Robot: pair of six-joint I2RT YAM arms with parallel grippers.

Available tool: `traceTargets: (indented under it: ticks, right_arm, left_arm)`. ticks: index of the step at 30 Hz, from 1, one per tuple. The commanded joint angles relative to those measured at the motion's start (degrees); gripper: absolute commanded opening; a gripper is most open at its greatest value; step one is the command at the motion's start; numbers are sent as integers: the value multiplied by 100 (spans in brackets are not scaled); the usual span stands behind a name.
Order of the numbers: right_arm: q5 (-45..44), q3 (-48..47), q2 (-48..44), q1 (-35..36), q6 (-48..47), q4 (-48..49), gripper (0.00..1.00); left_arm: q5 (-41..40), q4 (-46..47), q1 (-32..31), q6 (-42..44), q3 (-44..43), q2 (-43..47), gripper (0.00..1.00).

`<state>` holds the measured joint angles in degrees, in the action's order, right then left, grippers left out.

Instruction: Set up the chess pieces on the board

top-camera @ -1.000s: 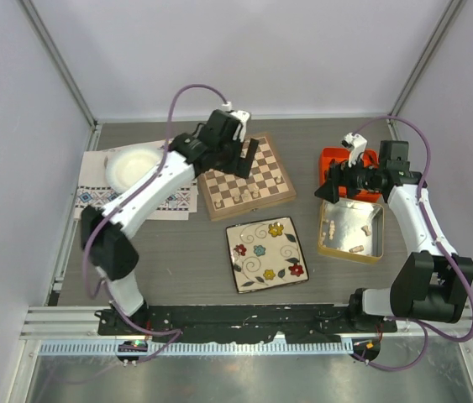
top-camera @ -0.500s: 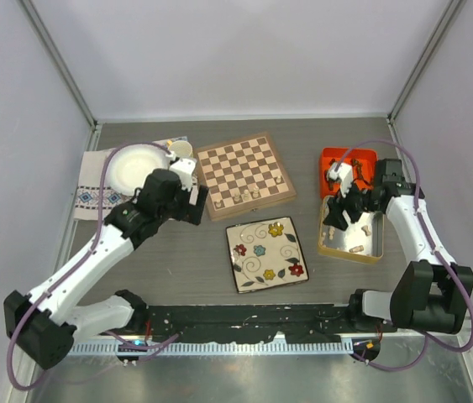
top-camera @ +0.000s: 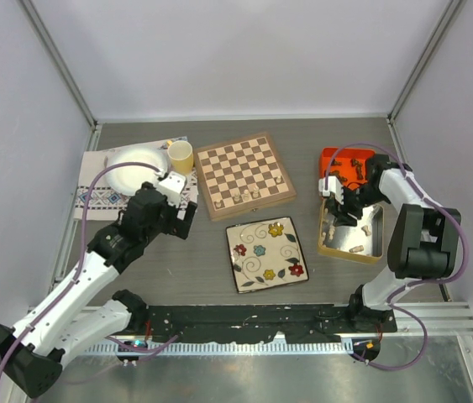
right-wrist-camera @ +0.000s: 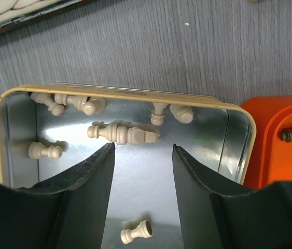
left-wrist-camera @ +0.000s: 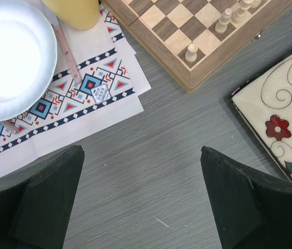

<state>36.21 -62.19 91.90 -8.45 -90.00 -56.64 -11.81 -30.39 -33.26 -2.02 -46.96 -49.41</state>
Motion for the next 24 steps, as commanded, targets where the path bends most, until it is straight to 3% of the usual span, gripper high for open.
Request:
traceTargets:
  ticks: [1, 24]
  right_arm:
    - [141, -407, 231, -43, -957, -356, 53]
    - [440, -329, 645, 194, -273, 707, 50]
  left_arm:
    - [118, 384, -6, 176, 284, 387, 100]
    - [92, 482, -6, 176, 337, 476, 99]
